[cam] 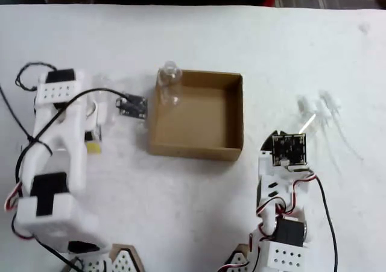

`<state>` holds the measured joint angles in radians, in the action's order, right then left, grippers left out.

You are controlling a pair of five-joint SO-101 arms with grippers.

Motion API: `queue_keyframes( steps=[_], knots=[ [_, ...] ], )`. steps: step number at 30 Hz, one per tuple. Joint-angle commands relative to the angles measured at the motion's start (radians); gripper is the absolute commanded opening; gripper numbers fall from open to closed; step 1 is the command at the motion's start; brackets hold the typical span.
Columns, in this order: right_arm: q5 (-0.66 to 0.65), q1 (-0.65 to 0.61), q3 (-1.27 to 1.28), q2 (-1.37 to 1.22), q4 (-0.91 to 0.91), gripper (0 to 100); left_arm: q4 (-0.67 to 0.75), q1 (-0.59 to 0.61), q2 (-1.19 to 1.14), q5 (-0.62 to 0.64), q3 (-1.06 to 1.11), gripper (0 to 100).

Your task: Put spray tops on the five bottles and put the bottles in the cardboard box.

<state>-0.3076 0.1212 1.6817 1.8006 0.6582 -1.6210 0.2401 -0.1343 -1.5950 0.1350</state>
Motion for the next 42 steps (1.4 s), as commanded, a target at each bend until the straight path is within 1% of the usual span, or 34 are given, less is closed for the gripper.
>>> queue_keyframes(
  steps=[1, 4, 7, 13, 17, 22, 24, 27, 29, 33, 36, 37, 39, 42],
  knots=[
    [-0.011, -0.007, 0.008, 0.001, -0.018, 2.1, -0.153, -0.05, 0.189, 0.064, -0.11, 2],
    [-0.011, -0.007, 0.008, 0.001, -0.018, 2.1, -0.149, -0.073, 0.308, 0.192, -0.118, 2],
    [-0.011, -0.007, 0.008, 0.001, -0.018, 2.1, -0.152, -0.12, 0.437, 0.322, -0.112, 2],
    [-0.011, -0.007, 0.008, 0.001, -0.018, 2.1, -0.146, -0.282, 0.71, 0.634, -0.12, 2],
    [-0.011, -0.007, 0.008, 0.001, -0.018, 2.1, -0.072, -0.386, 0.855, 0.856, -0.112, 2],
    [-0.011, -0.007, 0.008, 0.001, -0.018, 2.1, 0.005, -0.446, 0.947, 1.18, -0.112, 2],
    [-0.011, -0.008, 0.008, 0.001, -0.018, 2.1, 0.025, -0.483, 0.972, 1.283, -0.112, 2],
    [-0.011, -0.012, 0.008, 0.001, -0.016, 2.1, 0.064, -0.553, 0.986, 1.363, -0.109, 2],
    [-0.011, -0.042, 0.008, 0.001, 0.004, 2.1, 0.094, -0.587, 0.984, 1.395, -0.109, 2],
    [-0.011, -0.136, 0.008, 0.002, 0.036, 2.1, 0.152, -0.624, 0.992, 1.488, -0.11, 2],
    [-0.011, -0.242, 0.008, 0.002, 0.038, 2.1, 0.206, -0.627, 0.987, 1.556, -0.106, 2],
    [-0.011, -0.278, 0.002, 0.004, 0.038, 1.9, 0.235, -0.627, 0.987, 1.568, -0.089, 2],
    [-0.011, -0.351, -0.04, 0.004, 0.038, 1.8, 0.336, -0.627, 0.992, 1.585, -0.02, 2],
    [-0.003, -0.435, -0.161, 0.004, 0.045, 1.7, 0.486, -0.627, 0.993, 1.583, 0.081, 2]
  ],
)
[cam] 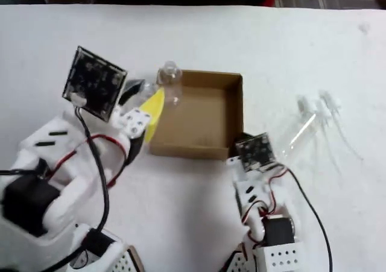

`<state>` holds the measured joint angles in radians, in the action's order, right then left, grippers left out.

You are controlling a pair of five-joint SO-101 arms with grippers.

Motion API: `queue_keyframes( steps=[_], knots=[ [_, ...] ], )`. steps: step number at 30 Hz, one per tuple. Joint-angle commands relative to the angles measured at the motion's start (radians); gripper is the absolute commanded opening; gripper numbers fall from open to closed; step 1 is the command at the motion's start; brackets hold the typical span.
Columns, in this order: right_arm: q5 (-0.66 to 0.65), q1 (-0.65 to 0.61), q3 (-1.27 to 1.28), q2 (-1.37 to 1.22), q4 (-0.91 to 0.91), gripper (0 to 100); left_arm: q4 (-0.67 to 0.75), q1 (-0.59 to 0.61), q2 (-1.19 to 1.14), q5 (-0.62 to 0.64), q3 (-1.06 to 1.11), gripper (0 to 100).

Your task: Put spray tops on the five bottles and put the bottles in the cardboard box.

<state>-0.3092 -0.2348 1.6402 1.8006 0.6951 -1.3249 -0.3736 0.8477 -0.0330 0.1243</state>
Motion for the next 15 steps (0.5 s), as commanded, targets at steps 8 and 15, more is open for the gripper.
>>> queue_keyframes(
  steps=[8, 15],
  knots=[
    [0.0, -0.314, -0.411, 0.004, 0.01, 1.7, 0.592, -0.013, 0.001, 0.064, 0.258, 2],
    [0.0, -0.515, -0.387, 0.004, 0.01, 1.7, 0.786, -0.077, 0.001, 0.187, 0.41, 2]
  ],
)
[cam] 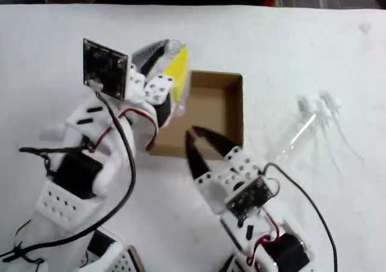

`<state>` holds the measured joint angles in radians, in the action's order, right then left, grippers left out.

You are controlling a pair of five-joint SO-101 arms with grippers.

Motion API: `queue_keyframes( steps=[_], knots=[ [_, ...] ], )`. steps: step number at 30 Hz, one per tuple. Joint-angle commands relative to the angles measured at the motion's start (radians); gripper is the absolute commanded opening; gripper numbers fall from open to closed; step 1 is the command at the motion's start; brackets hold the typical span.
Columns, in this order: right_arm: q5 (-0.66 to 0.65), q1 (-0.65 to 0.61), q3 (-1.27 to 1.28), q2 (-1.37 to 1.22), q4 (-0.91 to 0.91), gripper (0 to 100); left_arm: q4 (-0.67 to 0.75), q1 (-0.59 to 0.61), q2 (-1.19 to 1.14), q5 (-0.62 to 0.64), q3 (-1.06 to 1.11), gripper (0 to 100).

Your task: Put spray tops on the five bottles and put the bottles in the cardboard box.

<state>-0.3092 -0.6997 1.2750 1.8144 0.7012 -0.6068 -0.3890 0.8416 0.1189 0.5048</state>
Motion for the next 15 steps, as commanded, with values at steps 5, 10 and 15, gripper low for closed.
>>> queue_keyframes(
  steps=[5, 10, 15],
  knots=[
    [-0.006, -0.058, 0.031, -0.01, 0.002, 1.7, 0.071, -0.163, 0.015, 0.035, 0.075, 2],
    [-0.008, 0.071, 0.109, -0.01, -0.005, 1.7, 0.068, -0.22, 0.01, 0.031, 0.083, 2],
    [-0.003, 0.219, 0.121, -0.01, -0.044, 1.7, 0.014, -0.22, 0.013, 0.029, 0.075, 2]
  ],
)
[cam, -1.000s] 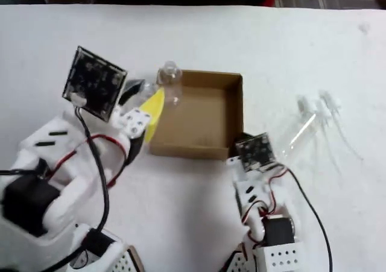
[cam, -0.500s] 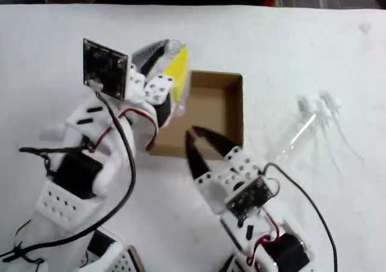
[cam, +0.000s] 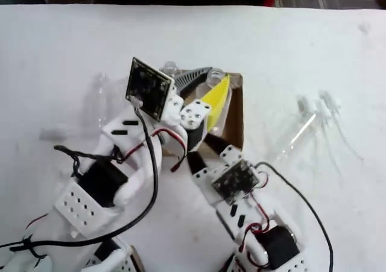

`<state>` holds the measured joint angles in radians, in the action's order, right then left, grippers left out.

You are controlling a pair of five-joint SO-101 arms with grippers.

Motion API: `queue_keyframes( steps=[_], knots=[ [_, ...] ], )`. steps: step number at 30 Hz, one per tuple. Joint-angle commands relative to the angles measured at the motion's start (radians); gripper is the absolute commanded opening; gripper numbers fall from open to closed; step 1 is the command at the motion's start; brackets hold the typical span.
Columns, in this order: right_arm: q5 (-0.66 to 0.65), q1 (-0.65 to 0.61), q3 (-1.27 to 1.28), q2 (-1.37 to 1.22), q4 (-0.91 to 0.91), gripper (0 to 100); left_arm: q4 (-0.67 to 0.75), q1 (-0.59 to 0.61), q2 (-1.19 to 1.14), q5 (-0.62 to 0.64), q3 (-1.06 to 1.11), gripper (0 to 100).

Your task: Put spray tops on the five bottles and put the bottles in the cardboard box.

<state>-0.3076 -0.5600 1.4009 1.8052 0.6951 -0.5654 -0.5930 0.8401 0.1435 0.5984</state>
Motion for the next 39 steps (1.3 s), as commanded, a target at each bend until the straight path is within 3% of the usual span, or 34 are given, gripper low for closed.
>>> queue_keyframes(
  steps=[1, 8, 12, 21, 29, 39],
  knots=[
    [-0.003, 0.096, -0.005, -0.001, -0.045, 1.7, -0.041, -0.016, 0.016, 0.005, -0.02, 2],
    [-0.005, 0.168, 0.035, -0.001, -0.101, 1.7, -0.1, 0.025, 0.018, 0.003, -0.02, 2],
    [-0.009, 0.17, 0.068, -0.001, -0.151, 1.7, -0.118, 0.077, 0.018, -0.005, -0.018, 3],
    [-0.009, 0.165, 0.161, -0.001, -0.286, 1.7, -0.261, 0.077, 0.012, -0.038, -0.068, 5],
    [-0.011, 0.025, 0.091, 0.001, -0.087, 1.7, -0.124, 0.077, 0.01, -0.044, -0.055, 5],
    [-0.011, 0.019, 0.037, 0.001, -0.012, 1.7, 0.044, 0.074, 0.008, -0.058, 0.075, 5]
  ],
)
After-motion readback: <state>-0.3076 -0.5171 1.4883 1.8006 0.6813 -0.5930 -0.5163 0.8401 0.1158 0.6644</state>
